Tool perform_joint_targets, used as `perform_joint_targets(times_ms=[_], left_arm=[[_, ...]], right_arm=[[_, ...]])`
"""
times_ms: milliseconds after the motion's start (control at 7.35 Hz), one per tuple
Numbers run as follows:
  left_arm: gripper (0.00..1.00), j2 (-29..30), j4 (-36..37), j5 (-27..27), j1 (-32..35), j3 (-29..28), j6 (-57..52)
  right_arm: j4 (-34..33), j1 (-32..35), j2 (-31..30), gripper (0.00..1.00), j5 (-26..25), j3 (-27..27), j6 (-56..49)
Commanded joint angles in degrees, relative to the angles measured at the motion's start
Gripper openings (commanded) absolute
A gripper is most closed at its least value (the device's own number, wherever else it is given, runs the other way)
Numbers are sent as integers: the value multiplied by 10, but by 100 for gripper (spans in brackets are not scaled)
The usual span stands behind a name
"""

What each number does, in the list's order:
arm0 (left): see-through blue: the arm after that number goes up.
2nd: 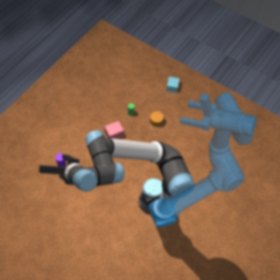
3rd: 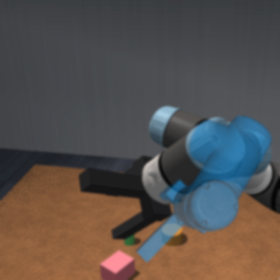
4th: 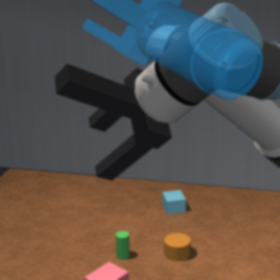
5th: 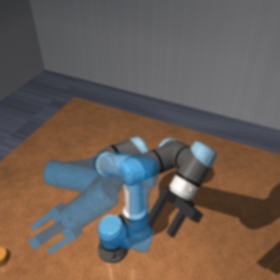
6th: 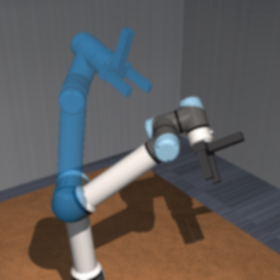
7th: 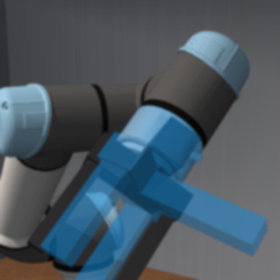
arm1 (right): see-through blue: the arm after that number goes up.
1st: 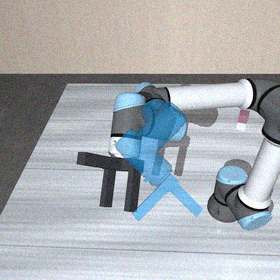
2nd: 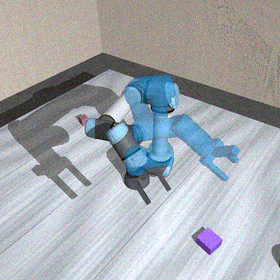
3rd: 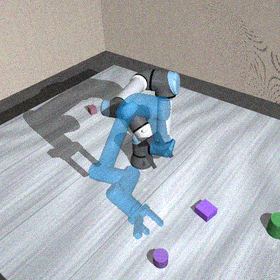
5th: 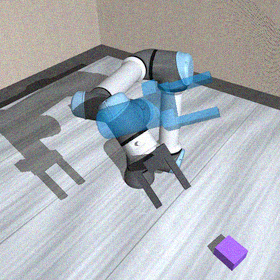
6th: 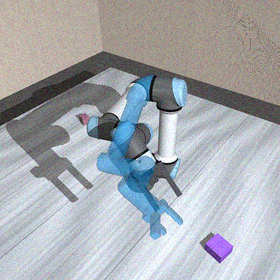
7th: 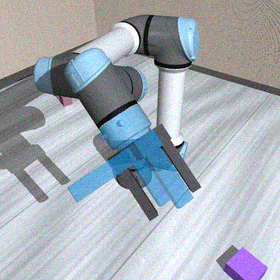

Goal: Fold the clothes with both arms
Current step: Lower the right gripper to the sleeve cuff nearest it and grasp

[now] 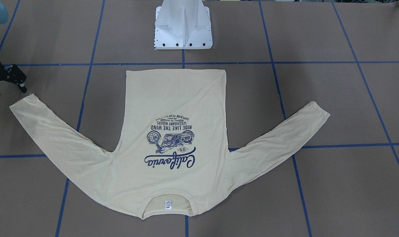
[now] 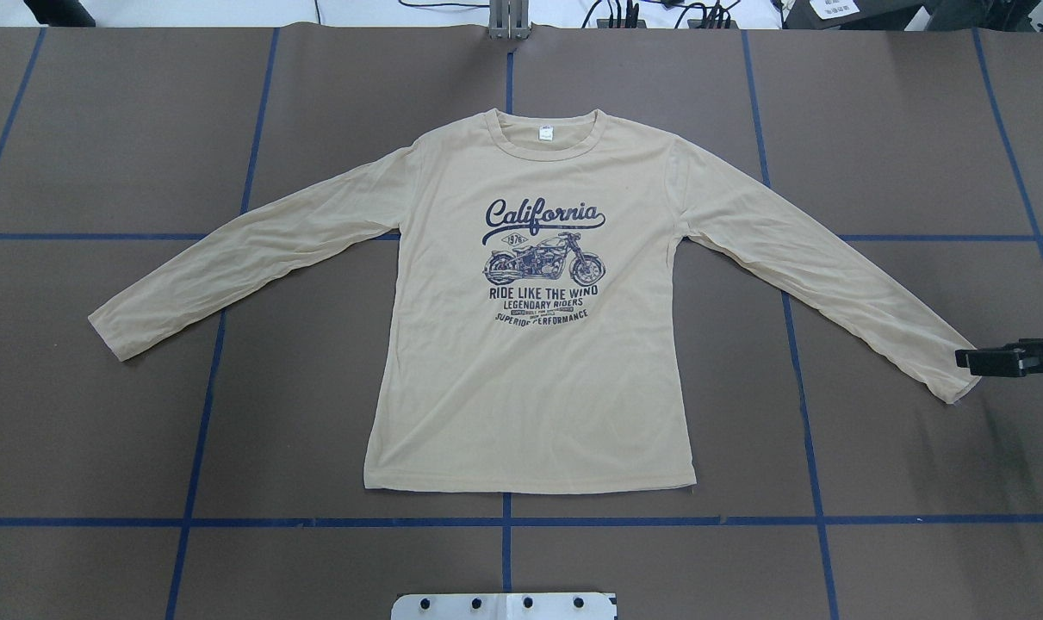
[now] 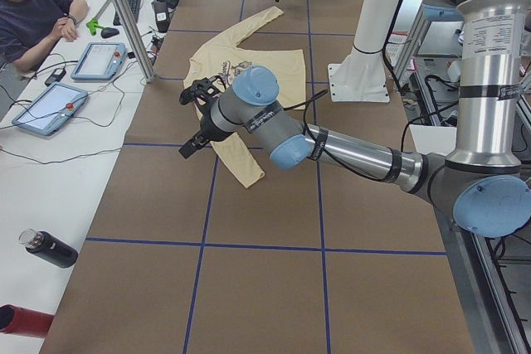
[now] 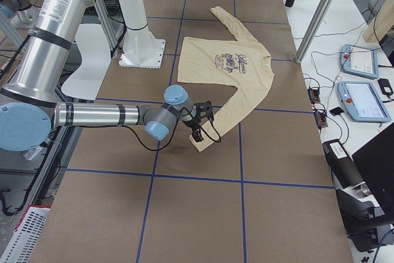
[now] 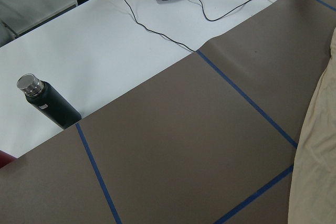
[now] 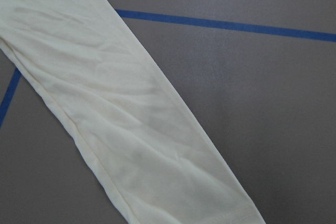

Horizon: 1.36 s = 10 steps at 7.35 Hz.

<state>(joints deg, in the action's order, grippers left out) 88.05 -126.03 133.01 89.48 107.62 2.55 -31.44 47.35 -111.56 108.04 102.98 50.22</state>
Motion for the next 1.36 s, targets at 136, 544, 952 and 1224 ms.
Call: perform_joint_targets(times_ms=[136,544,952,1224], left_arm=[[100,0,0,0,0,0,0],[100,0,1,0,0,-1,0],[100,0,0,0,0,-4,0],[100,-1,0,0,0,-6,0]], right_arm=[[16,-61,-1,88,-61,-20,14],[16,-92,-1,79,-87,-28,14],[16,-110,3,74,-109,-39,14],[15,-113,5,64,-112,-41,14]])
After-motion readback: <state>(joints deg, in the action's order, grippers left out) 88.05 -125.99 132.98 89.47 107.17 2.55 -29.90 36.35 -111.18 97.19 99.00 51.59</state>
